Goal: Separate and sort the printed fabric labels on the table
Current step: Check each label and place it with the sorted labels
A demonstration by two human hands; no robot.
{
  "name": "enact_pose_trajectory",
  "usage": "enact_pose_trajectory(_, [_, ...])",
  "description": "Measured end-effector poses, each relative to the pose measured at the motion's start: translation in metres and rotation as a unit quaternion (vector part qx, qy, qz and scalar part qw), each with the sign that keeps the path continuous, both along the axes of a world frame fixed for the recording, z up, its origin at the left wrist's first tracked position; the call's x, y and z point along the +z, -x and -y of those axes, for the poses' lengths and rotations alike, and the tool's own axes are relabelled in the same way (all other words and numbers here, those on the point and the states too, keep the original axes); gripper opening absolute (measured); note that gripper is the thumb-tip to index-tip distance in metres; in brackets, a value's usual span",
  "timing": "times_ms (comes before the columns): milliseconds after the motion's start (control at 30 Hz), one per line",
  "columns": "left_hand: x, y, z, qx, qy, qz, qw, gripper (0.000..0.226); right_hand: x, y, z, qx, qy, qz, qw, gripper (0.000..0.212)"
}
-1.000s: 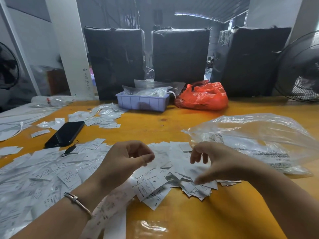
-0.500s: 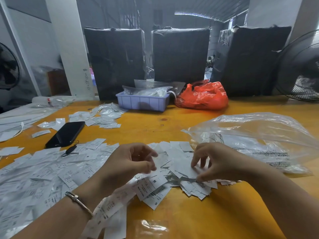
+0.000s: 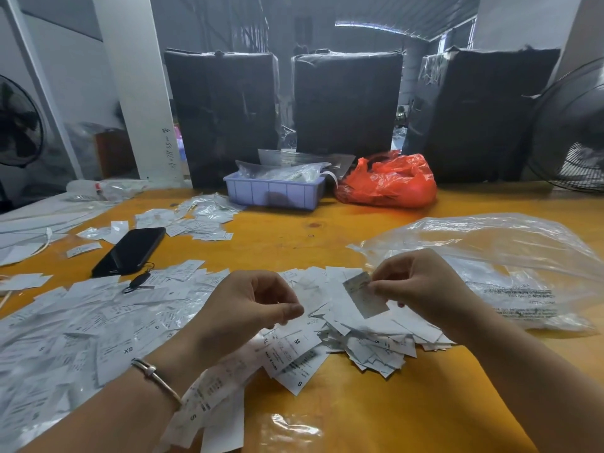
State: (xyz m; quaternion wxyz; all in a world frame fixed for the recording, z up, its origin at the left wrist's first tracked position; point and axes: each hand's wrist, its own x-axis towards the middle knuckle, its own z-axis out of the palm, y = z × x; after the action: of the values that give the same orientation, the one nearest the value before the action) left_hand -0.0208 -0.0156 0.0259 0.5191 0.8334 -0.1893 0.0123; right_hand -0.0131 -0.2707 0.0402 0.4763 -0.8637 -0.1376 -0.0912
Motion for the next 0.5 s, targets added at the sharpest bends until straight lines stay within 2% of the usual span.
enact_pose_trajectory(100, [0.0, 0.0, 0.0, -0.003, 0.02, -0.002, 1.0, 0.013, -0.001, -0.001, 0.001, -0.005, -0.095, -0.06, 0.994, 0.003])
enact_pose_trajectory(133, [0.0, 0.0, 0.0, -0.005, 0.027, -0.003, 1.0, 0.013, -0.001, -0.002, 0.001, -0.005, -0.127, -0.076, 0.989, 0.005])
enact_pose_trajectory(233, [0.0, 0.0, 0.002, -0.017, 0.044, -0.004, 0.999, 0.006, 0.002, 0.0, -0.002, 0.003, -0.194, -0.105, 0.975, 0.029])
enact_pose_trajectory(300, [0.0, 0.0, 0.003, -0.025, 0.045, 0.0, 0.999, 0.004, 0.004, 0.004, -0.005, 0.024, -0.212, -0.12, 0.97, 0.031])
enact_pose_trajectory(400, [0.001, 0.002, 0.003, -0.034, 0.046, 0.007, 0.998, 0.008, 0.006, 0.009, -0.01, 0.07, -0.205, -0.118, 0.969, 0.013])
enact_pose_trajectory(500, [0.002, 0.004, 0.004, -0.034, 0.056, 0.013, 0.998, 0.021, 0.006, 0.014, -0.015, 0.095, -0.174, -0.066, 0.978, 0.02])
